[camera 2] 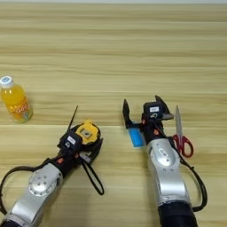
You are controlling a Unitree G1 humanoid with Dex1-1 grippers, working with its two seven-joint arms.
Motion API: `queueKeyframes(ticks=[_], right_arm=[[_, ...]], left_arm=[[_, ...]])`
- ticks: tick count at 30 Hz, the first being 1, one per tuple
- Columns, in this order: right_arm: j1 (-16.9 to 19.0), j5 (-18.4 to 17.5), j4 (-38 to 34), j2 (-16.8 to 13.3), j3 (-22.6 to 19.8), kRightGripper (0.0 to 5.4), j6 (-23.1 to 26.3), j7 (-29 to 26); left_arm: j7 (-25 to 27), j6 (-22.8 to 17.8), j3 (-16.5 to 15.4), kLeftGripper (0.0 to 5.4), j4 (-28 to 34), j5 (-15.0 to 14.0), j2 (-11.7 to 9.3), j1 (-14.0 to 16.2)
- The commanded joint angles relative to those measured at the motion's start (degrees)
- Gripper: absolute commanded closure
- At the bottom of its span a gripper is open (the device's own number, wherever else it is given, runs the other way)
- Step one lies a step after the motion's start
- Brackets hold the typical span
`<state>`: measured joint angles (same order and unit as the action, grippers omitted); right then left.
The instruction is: Move the objects on the table
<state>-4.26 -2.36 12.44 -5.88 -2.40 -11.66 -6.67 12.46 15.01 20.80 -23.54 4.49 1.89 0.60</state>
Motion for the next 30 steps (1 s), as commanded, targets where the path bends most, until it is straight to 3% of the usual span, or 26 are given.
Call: queueKeyframes(ticks=[1,9,18,23,30], right_arm=[[-0.25,0.13,-1.32,0.5,0.35,0.0,1.22,0.3],[-0.02,0.31,-1.86,0.62,0.58,0.0,1.51,0.43],[0.16,0.34,-2.3,0.65,0.64,0.0,1.84,0.4],[0.27,0.38,-2.48,0.6,0.67,0.0,1.89,0.36],[0.31,0.35,-2.42,0.43,0.6,0.0,1.84,0.19]], left_arm=[[-0.23,2.92,-0.09,1.27,-4.31,0.54,2.18,-3.15],[-0.8,5.34,-0.2,1.27,-9.53,0.85,2.32,-5.18],[-1.3,6.5,0.45,1.29,-11.01,1.36,2.83,-5.93],[-0.69,7.02,1.5,0.61,-7.89,1.64,2.44,-5.09],[1.75,8.49,2.31,0.01,3.13,-0.84,1.6,-2.62]])
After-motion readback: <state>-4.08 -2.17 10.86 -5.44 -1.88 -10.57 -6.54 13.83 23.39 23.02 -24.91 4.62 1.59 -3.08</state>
